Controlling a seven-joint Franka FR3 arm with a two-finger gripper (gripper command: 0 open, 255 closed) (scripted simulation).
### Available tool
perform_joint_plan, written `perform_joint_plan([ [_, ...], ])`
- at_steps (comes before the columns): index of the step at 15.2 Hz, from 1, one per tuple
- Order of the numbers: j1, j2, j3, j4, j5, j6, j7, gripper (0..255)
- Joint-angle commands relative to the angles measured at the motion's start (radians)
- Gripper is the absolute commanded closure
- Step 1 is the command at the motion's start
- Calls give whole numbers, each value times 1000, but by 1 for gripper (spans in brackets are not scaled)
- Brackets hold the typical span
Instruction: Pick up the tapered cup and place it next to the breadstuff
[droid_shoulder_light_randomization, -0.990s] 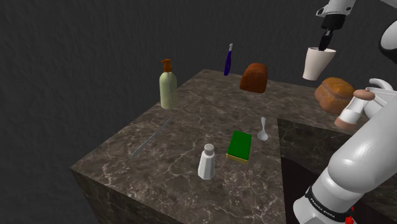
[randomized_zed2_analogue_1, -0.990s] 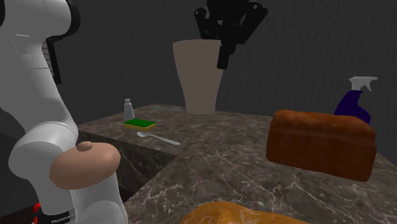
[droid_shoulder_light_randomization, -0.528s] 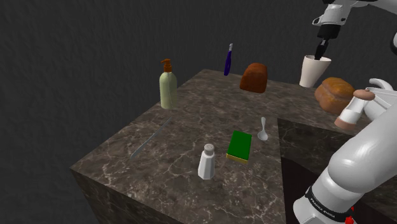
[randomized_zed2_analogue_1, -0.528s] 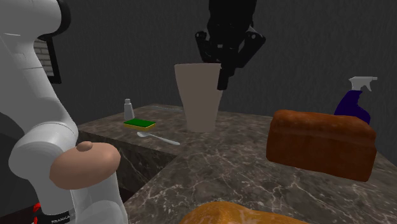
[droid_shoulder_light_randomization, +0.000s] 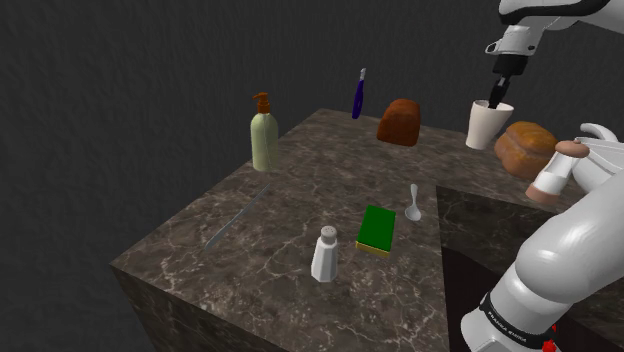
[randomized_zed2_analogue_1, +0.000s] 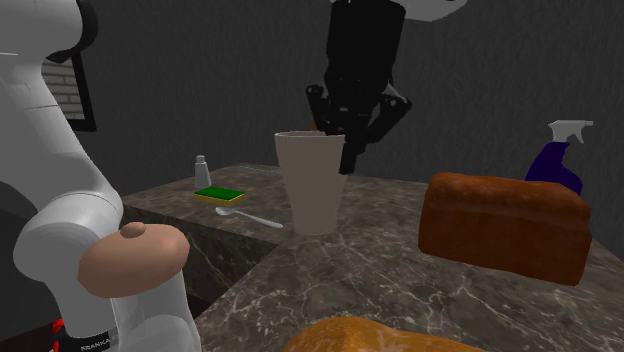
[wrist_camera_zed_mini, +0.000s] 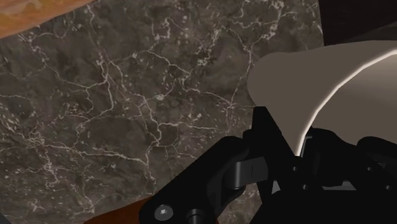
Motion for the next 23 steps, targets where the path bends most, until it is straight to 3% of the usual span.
perform_joint_plan([
  [1,-2,-9,0,-37,-5,31,2,255],
  [17,-14,-36,-9,-273,-25,243,8,255],
  [23,-14,-36,-9,-273,-25,243,8,255],
])
